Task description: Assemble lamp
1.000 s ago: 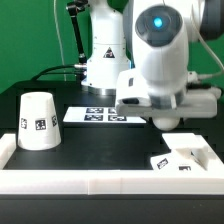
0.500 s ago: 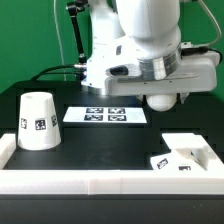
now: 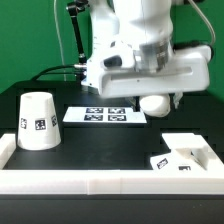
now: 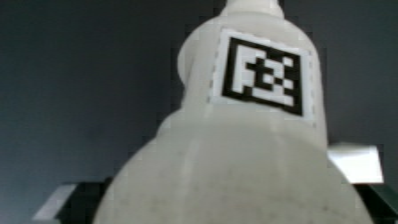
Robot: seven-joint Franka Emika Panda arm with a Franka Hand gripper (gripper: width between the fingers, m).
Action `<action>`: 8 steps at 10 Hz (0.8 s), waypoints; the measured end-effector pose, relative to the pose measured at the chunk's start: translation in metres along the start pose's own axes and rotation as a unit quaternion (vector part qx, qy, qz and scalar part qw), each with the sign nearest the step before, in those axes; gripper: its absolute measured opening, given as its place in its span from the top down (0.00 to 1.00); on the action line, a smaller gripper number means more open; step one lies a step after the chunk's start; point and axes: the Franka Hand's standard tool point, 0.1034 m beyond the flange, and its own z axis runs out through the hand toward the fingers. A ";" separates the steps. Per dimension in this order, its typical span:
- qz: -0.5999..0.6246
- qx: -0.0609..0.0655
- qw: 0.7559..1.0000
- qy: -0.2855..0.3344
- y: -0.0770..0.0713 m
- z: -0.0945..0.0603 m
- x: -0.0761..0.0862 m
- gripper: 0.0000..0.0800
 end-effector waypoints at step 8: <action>-0.070 -0.041 0.969 0.232 0.016 -0.020 0.024 0.28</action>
Offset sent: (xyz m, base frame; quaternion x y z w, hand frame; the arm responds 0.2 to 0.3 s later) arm 0.0000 0.0000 0.0000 0.0000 0.1938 0.0000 0.9810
